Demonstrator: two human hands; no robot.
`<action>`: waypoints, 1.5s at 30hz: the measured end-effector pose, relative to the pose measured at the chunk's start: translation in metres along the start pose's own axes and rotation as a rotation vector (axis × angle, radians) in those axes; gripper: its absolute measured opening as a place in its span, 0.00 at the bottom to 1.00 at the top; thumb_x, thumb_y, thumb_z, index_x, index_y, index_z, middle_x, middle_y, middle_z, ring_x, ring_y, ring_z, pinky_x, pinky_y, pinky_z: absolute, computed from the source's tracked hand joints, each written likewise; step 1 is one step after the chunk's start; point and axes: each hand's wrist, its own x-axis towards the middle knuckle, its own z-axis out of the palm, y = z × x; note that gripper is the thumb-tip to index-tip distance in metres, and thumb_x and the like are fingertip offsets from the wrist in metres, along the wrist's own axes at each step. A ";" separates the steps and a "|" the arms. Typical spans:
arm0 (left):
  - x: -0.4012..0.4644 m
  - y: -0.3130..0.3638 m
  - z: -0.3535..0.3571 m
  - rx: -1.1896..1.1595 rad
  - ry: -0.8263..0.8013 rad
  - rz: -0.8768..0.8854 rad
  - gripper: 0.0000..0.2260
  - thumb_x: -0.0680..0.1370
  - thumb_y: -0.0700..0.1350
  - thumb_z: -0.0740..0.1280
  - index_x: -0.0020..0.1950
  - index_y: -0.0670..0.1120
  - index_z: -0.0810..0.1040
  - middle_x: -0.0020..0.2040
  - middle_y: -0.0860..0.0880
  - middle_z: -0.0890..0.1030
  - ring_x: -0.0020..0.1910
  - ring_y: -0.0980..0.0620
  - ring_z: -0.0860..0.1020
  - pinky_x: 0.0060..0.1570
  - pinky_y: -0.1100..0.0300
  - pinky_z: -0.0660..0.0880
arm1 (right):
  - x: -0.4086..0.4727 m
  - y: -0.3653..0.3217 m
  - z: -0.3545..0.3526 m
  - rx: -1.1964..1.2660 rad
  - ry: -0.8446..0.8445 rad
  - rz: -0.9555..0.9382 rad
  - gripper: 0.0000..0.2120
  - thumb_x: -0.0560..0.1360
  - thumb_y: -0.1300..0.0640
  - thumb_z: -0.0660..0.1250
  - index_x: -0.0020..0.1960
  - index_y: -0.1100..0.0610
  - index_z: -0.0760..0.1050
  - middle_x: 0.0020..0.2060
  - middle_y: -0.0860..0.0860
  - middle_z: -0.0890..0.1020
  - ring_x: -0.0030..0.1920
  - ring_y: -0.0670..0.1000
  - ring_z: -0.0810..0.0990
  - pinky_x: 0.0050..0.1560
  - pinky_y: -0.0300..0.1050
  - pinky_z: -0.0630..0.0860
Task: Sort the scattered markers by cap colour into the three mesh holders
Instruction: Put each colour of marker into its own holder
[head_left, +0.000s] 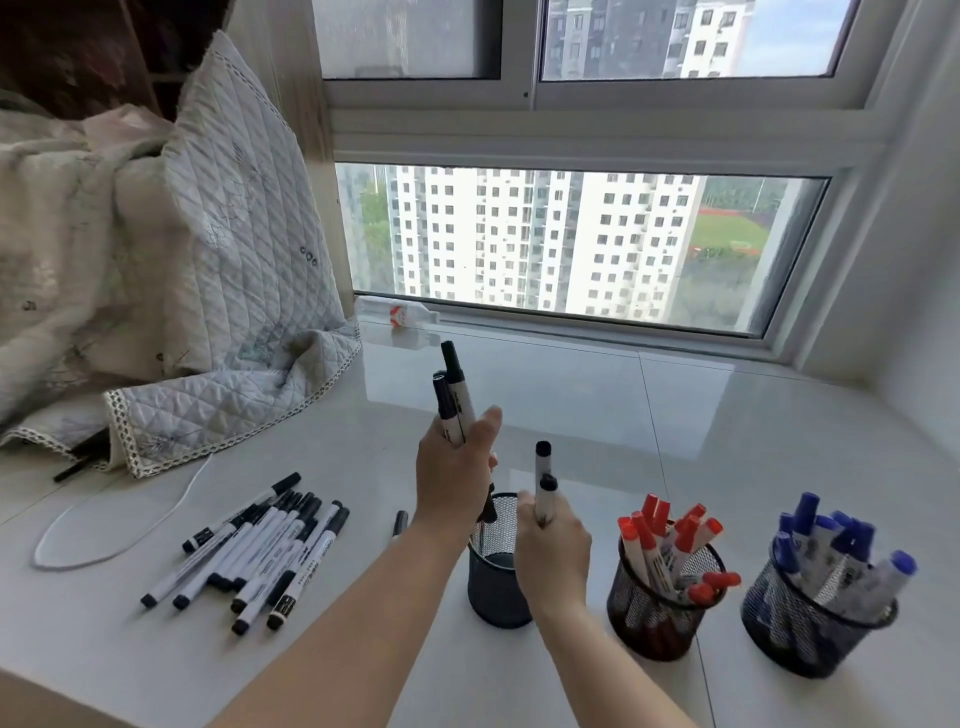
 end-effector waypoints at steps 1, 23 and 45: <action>-0.005 0.000 0.000 0.009 0.009 -0.002 0.13 0.73 0.49 0.69 0.35 0.46 0.69 0.24 0.53 0.71 0.22 0.57 0.70 0.26 0.63 0.68 | -0.006 -0.001 -0.001 0.004 -0.013 -0.009 0.17 0.77 0.53 0.59 0.30 0.53 0.61 0.32 0.54 0.72 0.37 0.54 0.71 0.33 0.43 0.61; -0.047 -0.056 -0.018 0.146 0.024 -0.182 0.10 0.76 0.44 0.66 0.43 0.37 0.72 0.27 0.48 0.72 0.22 0.56 0.70 0.24 0.65 0.69 | -0.027 -0.004 -0.005 0.239 0.084 0.119 0.10 0.75 0.58 0.63 0.38 0.61 0.68 0.32 0.55 0.73 0.36 0.60 0.75 0.38 0.51 0.73; -0.057 -0.051 -0.146 0.591 0.207 0.070 0.06 0.77 0.41 0.60 0.51 0.51 0.72 0.50 0.53 0.76 0.55 0.50 0.74 0.55 0.54 0.71 | -0.088 -0.046 0.031 -0.137 -0.055 -0.924 0.07 0.73 0.63 0.59 0.44 0.60 0.76 0.39 0.52 0.78 0.42 0.51 0.73 0.40 0.39 0.70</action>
